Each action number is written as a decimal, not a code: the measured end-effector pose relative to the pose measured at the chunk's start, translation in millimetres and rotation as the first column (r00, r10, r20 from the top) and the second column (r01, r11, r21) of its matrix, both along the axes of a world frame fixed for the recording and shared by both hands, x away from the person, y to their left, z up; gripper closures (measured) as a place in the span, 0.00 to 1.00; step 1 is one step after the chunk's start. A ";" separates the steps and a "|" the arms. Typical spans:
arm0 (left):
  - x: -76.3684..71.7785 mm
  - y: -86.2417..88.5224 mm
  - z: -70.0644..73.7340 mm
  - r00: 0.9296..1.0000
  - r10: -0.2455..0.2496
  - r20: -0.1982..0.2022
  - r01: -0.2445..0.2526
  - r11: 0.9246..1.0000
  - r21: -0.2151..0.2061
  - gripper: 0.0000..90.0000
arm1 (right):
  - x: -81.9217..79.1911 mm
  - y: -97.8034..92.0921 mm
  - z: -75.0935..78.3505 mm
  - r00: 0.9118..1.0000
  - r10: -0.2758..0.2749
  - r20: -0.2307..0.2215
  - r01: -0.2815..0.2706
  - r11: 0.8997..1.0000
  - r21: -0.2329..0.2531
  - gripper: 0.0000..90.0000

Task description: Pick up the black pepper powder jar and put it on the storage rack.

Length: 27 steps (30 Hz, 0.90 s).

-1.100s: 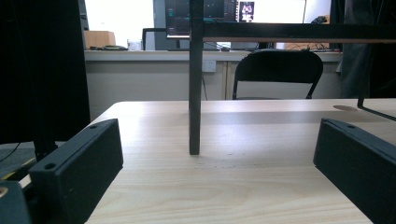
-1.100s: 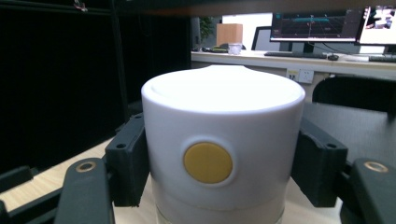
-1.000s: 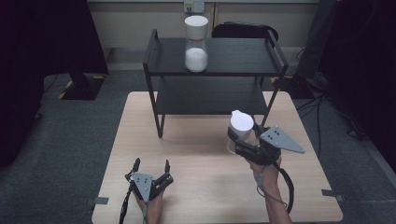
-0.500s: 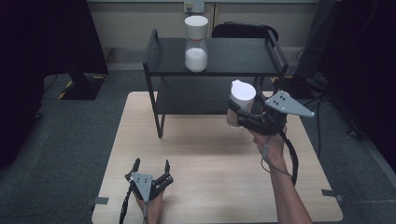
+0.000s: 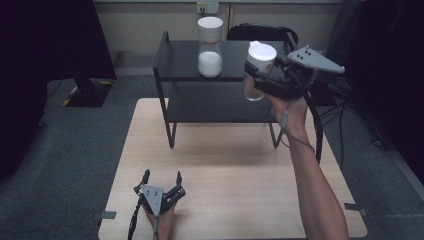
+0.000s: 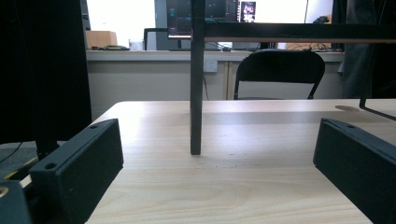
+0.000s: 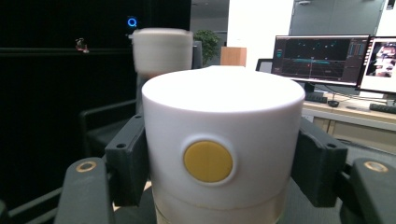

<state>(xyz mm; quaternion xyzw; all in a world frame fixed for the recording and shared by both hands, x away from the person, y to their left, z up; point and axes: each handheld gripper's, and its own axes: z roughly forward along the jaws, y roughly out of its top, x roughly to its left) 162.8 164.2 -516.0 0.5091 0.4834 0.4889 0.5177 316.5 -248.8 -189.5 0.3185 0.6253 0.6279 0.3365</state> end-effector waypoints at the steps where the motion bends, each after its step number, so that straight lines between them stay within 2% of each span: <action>1: 0.0 0.0 0.0 1.000 0.000 0.000 0.000 1.000 0.000 0.01 | 2.9 2.6 3.0 1.000 -0.008 -0.001 0.008 1.000 0.005 0.34; 4: 0.0 0.0 0.0 1.000 0.000 0.000 0.000 1.000 0.000 0.01 | 10.4 14.7 13.0 0.999 -0.050 0.007 0.050 0.999 -0.008 0.34; 9: 0.1 -0.1 -0.1 1.000 0.000 0.001 0.000 1.000 -0.001 0.01 | 21.9 29.4 19.9 0.993 -0.119 0.008 0.119 0.993 0.008 0.34; 14: 0.0 0.0 0.1 1.000 0.000 0.000 0.000 1.000 0.001 0.01 | 35.0 42.8 22.8 0.984 -0.181 0.003 0.180 0.983 0.025 0.34; 17: 0.0 0.0 0.0 1.000 0.000 0.000 0.000 1.000 0.000 0.01 | 43.0 52.6 22.9 0.974 -0.225 -0.010 0.225 0.974 0.027 0.34; 22: 0.0 0.0 0.0 1.000 0.000 0.000 0.000 1.000 0.000 0.01 | 50.8 59.1 19.5 0.969 -0.245 -0.018 0.245 0.969 0.030 0.34; 27: 0.0 -0.3 0.0 1.000 0.002 0.000 -0.002 1.000 0.001 0.01 | 55.0 61.6 16.3 0.973 -0.233 -0.008 0.233 0.972 0.013 0.34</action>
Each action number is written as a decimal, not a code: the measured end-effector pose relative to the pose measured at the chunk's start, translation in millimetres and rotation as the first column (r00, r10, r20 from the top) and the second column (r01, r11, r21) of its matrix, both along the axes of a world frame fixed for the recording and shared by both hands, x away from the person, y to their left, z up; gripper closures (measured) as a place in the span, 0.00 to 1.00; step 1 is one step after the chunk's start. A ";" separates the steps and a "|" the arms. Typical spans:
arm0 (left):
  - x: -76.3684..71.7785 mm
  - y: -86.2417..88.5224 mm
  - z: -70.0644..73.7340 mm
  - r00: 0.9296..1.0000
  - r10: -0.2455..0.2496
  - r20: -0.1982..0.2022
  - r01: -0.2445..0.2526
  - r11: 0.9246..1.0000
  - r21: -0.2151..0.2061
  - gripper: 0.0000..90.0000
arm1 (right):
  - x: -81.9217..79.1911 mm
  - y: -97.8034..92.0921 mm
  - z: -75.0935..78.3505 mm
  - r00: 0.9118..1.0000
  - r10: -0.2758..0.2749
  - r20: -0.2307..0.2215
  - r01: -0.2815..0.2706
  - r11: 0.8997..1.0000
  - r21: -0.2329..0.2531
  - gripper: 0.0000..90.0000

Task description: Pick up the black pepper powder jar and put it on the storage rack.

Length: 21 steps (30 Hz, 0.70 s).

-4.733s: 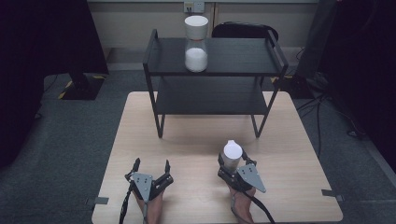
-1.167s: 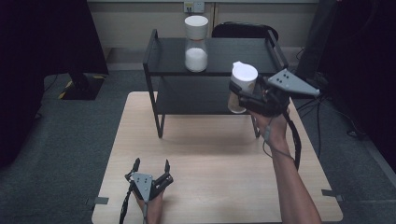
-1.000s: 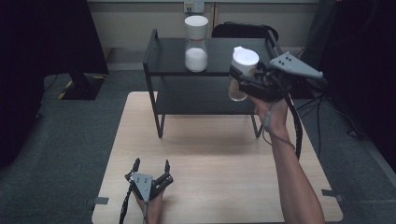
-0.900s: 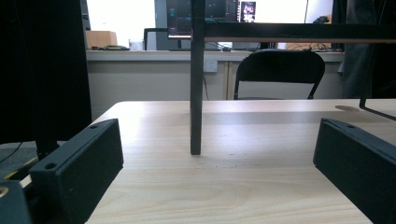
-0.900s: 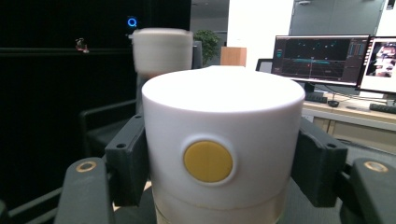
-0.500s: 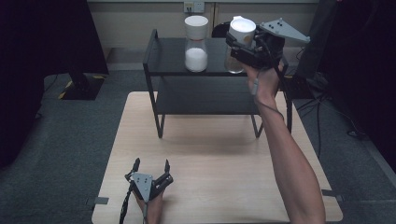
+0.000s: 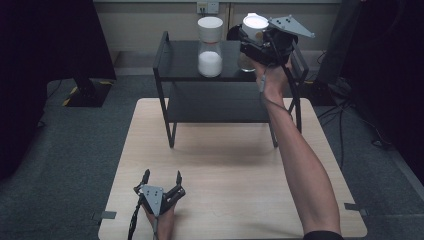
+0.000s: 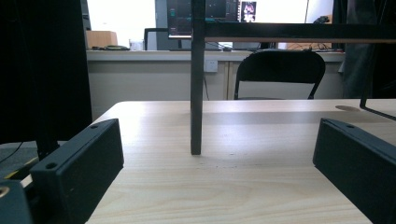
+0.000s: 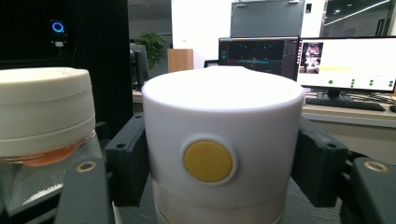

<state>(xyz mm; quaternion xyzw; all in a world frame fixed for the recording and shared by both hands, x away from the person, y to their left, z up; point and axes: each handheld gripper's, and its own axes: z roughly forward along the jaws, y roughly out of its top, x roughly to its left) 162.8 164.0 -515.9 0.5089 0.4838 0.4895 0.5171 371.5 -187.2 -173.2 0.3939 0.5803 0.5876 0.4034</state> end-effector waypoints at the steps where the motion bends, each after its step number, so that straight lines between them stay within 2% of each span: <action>1: 0.0 0.0 0.0 1.000 0.000 0.000 0.000 1.000 0.000 0.01 | 0.7 0.6 0.3 1.000 0.001 -0.009 -0.001 1.000 0.000 0.34; 6: 0.0 0.0 0.0 1.000 0.000 0.000 0.000 1.000 0.000 0.01 | 1.6 3.6 -2.3 1.000 -0.002 -0.006 0.002 1.000 -0.013 0.34; 15: 0.0 0.0 0.0 1.000 0.000 0.000 0.000 1.000 0.000 0.01 | 6.1 2.9 1.2 0.999 0.000 -0.036 0.001 1.000 0.014 0.32; 17: 0.0 -0.3 0.0 1.000 0.002 0.000 -0.002 1.000 -0.001 0.01 | 6.6 3.7 -0.6 0.999 -0.008 -0.039 0.010 0.999 0.037 0.23; 21: 0.0 -0.3 0.0 1.000 0.002 0.000 -0.002 1.000 0.000 0.01 | 5.4 4.6 -10.3 1.000 -0.026 0.005 0.025 0.997 0.074 0.11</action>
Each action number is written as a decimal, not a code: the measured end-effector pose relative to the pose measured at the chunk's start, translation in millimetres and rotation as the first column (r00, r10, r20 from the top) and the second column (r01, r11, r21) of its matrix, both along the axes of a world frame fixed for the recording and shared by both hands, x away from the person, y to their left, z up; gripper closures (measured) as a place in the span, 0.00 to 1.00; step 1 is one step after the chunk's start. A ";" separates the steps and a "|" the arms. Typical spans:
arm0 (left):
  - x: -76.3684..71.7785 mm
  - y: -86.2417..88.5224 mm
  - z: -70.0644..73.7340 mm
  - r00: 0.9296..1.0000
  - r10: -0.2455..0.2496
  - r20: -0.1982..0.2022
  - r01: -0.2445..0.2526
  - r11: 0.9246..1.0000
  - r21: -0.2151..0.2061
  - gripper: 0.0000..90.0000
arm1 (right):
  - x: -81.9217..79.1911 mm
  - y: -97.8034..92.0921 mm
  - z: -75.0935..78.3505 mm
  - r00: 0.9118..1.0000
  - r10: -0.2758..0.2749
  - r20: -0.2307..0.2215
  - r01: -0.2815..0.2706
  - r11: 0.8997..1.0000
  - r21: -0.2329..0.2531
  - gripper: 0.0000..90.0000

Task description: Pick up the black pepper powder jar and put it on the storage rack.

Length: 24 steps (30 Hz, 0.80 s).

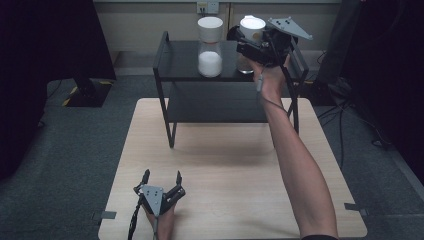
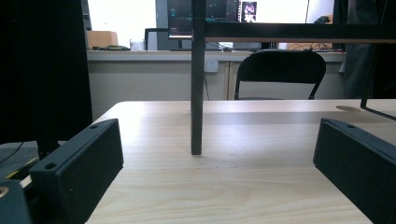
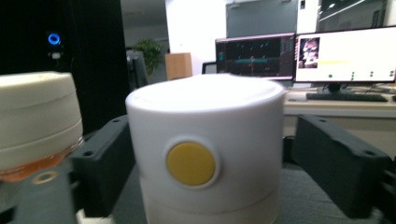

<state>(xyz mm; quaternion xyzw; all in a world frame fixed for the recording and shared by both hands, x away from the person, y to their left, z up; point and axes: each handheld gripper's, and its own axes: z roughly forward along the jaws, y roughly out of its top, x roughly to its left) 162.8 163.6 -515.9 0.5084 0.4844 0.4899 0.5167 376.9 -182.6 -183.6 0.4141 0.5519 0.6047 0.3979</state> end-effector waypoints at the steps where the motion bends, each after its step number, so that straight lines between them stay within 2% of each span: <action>1: 0.0 0.0 0.0 1.000 0.000 0.000 0.000 1.000 0.000 0.01 | -0.6 0.6 -0.9 1.000 -0.001 0.010 0.001 1.000 -0.007 0.06; 4: 0.0 0.0 0.0 1.000 0.000 0.000 0.000 1.000 0.000 0.01 | -2.1 0.7 0.2 1.000 0.002 0.008 -0.002 1.000 -0.027 0.01; 9: 0.0 -0.1 -0.1 1.000 0.000 0.001 0.000 1.000 -0.001 0.01 | -5.4 -11.2 -6.8 0.998 0.062 0.009 -0.062 0.998 0.006 0.00; 12: 0.0 0.1 -0.1 1.000 0.000 0.001 0.000 1.000 0.002 0.01 | -10.7 -10.4 -9.2 0.999 0.050 0.012 -0.050 0.998 -0.043 0.00; 17: 0.0 0.0 -0.1 1.000 0.000 0.001 0.000 1.000 0.000 0.00 | -24.0 -11.2 -18.4 0.998 0.019 0.057 -0.018 1.000 -0.019 0.00; 21: 0.0 -0.1 -0.2 1.000 0.000 0.001 0.000 1.000 -0.001 0.00 | -33.0 -15.6 -18.6 0.999 0.012 0.045 -0.011 1.000 -0.012 0.00; 24: -0.1 0.0 -0.1 1.000 0.000 0.001 0.000 1.000 0.000 0.00 | -44.7 -18.0 -23.3 0.999 -0.001 0.053 0.002 1.000 -0.013 0.00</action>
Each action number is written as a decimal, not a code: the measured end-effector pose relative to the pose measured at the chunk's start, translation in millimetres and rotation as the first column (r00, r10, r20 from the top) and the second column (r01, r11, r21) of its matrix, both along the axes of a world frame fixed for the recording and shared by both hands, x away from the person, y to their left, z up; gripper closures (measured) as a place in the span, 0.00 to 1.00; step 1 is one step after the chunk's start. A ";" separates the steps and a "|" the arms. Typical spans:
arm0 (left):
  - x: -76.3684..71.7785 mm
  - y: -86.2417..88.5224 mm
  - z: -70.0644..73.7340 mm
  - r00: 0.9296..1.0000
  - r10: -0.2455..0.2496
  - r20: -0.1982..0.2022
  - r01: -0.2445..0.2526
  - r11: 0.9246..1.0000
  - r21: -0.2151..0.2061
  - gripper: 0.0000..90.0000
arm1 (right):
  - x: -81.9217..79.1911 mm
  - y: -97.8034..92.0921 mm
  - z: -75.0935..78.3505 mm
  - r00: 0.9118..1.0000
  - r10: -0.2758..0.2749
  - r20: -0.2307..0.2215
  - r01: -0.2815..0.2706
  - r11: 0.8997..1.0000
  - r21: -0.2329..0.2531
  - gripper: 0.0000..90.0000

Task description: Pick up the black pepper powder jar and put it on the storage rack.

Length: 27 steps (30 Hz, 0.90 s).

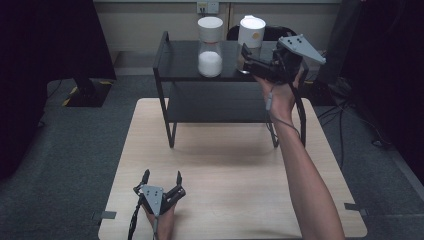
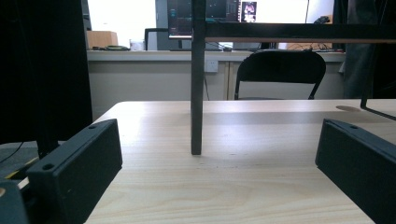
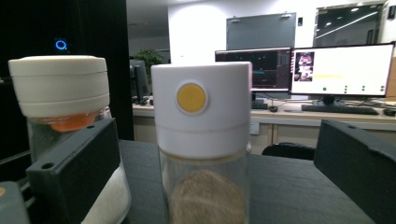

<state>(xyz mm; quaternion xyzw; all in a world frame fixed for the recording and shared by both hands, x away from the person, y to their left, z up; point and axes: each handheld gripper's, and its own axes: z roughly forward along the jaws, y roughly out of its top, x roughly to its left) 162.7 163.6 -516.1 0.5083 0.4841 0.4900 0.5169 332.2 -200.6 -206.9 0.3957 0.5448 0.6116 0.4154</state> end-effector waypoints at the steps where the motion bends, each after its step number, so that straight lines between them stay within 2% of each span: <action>1: -0.1 0.0 0.3 1.000 0.000 -0.002 0.000 1.000 0.000 0.00 | -3.4 -1.5 -0.6 1.000 0.002 -0.004 -0.002 1.000 -0.005 0.00; 6: 0.1 -0.4 0.0 1.000 0.002 0.000 -0.002 1.000 0.000 0.00 | -18.9 -6.3 -4.4 1.000 -0.013 -0.007 0.012 1.000 -0.022 0.00; 12: 0.0 -1.0 0.0 1.000 0.005 0.000 -0.005 1.000 0.001 0.00 | -32.9 -13.9 -22.6 1.000 -0.022 0.019 0.022 1.000 -0.008 0.00; 19: 0.0 -0.9 0.0 1.000 0.005 0.000 -0.005 1.000 0.000 0.00 | -50.4 -24.6 -50.8 1.000 -0.008 0.020 0.008 1.000 0.014 0.00; 21: 0.0 -1.0 0.0 1.000 0.005 0.000 -0.005 1.000 0.000 0.00 | -56.3 -27.1 -59.4 1.000 -0.006 0.017 0.006 1.000 0.010 0.00; 23: 0.0 -0.9 0.0 1.000 0.005 0.000 -0.005 1.000 0.000 0.00 | -63.1 -28.1 -67.9 1.000 -0.016 0.012 0.016 1.000 -0.014 0.00; 27: 0.0 -0.9 0.0 1.000 0.005 0.000 -0.005 1.000 0.001 0.00 | -76.1 -32.1 -97.0 0.999 -0.034 0.016 0.034 0.999 -0.024 0.00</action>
